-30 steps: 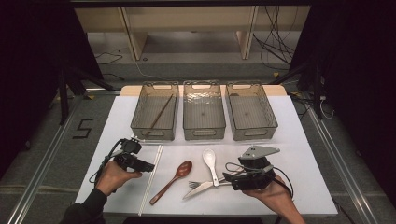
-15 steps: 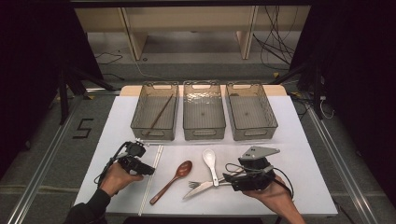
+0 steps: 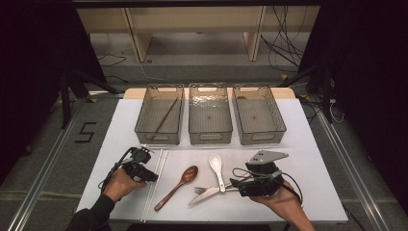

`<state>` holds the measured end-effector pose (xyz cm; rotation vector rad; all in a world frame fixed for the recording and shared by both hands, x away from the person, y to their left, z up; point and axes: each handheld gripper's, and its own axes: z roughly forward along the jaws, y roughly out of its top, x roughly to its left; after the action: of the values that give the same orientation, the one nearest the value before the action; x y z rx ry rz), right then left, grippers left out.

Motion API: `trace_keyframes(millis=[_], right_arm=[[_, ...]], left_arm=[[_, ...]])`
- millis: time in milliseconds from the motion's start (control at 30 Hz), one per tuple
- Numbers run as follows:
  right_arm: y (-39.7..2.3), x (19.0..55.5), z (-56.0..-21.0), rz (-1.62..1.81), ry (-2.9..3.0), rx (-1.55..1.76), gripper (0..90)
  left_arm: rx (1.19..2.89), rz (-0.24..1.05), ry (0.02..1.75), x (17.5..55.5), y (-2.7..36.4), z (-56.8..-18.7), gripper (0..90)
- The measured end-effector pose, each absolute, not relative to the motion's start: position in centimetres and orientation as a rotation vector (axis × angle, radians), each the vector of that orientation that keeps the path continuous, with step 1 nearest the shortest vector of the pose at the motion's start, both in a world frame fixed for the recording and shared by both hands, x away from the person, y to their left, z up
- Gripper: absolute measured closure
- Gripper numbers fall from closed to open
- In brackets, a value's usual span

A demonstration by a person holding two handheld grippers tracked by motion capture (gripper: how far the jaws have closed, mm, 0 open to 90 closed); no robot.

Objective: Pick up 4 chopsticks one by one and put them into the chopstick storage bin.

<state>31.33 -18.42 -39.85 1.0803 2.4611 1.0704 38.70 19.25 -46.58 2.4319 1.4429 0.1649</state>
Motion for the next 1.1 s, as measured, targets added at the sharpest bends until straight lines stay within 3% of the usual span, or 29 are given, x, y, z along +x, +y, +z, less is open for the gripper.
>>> trace_keyframes(millis=[533, 1100], right_arm=[[-18.44, 31.32, -39.78, 1.069, 2.461, 1.083, 26.3], [-18.44, 31.33, -39.74, 1.068, 2.464, 1.087, 27.4]], left_arm=[[2.532, 0.154, 1.395, 38.59, 18.97, -46.32, 70.2], [2.529, 0.114, 1.417, 39.1, 19.21, -46.3, 78.2]])
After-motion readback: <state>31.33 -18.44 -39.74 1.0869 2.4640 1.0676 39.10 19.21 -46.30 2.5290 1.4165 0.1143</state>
